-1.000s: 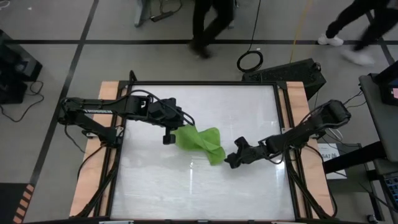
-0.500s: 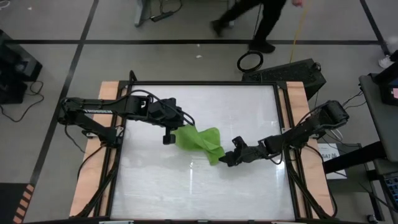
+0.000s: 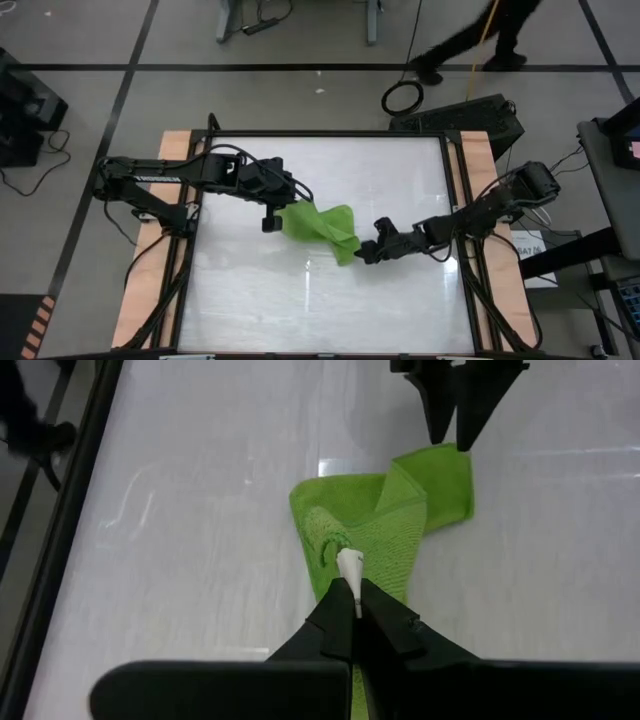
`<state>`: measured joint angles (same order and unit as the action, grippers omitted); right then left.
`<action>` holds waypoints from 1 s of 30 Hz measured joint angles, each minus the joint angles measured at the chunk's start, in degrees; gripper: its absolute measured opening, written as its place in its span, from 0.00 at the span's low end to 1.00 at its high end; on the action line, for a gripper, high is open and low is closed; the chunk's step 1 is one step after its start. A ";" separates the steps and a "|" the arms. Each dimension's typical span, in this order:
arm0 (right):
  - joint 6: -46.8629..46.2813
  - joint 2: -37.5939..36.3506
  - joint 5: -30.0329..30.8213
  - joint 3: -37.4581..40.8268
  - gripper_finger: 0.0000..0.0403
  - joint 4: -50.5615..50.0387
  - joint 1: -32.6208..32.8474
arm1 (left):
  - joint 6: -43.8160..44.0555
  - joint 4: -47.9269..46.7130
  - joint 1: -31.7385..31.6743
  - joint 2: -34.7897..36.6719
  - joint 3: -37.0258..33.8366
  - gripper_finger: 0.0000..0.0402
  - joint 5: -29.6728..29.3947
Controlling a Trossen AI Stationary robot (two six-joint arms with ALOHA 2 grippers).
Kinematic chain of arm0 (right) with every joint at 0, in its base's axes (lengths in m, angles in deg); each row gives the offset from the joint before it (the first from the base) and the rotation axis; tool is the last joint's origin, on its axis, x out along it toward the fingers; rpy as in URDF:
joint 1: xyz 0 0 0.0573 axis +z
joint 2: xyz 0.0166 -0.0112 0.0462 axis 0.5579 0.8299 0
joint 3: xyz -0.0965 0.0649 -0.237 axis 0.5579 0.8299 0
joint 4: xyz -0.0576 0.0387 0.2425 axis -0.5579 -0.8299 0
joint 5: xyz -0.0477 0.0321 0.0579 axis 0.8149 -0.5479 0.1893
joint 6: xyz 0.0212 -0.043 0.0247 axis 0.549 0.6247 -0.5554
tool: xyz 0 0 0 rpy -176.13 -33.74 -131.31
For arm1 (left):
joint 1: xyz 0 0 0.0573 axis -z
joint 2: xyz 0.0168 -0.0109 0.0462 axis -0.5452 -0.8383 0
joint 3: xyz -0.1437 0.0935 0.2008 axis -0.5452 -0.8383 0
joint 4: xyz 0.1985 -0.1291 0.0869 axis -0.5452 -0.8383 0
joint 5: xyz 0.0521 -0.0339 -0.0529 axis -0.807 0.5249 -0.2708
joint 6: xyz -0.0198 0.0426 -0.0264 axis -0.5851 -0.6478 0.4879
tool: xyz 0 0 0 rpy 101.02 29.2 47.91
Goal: Roll towel into tight, uniform cylinder
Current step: Roll the green towel
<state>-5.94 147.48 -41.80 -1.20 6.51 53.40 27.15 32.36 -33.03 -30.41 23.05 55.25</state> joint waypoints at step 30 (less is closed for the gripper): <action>1.18 0.85 -3.52 0.00 0.34 -3.98 -1.15 | -1.43 1.53 0.02 0.00 0.00 0.01 -0.68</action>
<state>-4.76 148.33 -45.32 -1.20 2.53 52.25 25.72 33.89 -33.01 -30.41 23.05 54.58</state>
